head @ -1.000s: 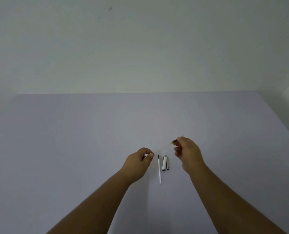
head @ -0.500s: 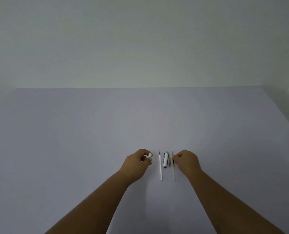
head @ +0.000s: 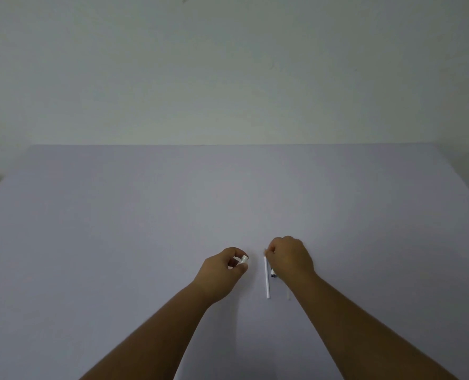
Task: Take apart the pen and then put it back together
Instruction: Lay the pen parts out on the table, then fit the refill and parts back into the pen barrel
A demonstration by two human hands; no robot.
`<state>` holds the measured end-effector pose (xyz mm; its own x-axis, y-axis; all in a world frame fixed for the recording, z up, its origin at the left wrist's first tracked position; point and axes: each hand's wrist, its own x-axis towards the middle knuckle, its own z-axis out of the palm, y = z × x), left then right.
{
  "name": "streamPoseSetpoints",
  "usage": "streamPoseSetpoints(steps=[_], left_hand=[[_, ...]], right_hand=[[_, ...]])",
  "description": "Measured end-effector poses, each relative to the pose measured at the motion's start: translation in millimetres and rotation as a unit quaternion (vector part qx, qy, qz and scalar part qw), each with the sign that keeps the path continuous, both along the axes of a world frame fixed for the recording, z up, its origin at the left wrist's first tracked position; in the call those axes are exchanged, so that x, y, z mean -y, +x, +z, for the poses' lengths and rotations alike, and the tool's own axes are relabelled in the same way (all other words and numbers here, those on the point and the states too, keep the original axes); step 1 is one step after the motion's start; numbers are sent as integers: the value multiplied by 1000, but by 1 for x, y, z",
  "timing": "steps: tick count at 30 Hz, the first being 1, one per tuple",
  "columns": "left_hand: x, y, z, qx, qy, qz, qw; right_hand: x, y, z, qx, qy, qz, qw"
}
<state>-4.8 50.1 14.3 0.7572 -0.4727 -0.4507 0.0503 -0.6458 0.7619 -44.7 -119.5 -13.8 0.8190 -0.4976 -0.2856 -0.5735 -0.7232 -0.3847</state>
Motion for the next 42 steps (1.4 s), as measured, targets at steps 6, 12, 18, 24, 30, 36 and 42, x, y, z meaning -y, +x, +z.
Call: streamPoseSetpoints(steps=[6, 12, 18, 24, 30, 36, 42], left_hand=[[-10, 3, 1, 1, 10, 11, 1000], [-17, 6, 0, 12, 16, 12, 1000], [-19, 10, 2, 30, 28, -1, 999], [-12, 10, 6, 31, 21, -12, 999], [-5, 5, 6, 35, 24, -30, 999], [-2, -1, 6, 39, 21, -33, 998], [6, -6, 8, 25, 4, -27, 999]], right_hand=[[-12, 15, -1, -84, -122, 78, 986], [-23, 22, 5, -97, -35, 13, 995], [-16, 23, 26, 111, 194, -134, 965], [-11, 12, 36, 208, 298, -222, 905], [-5, -1, 40, 246, 313, -266, 878], [-1, -12, 40, 252, 335, -261, 870], [-3, -23, 42, 232, 356, -202, 882]])
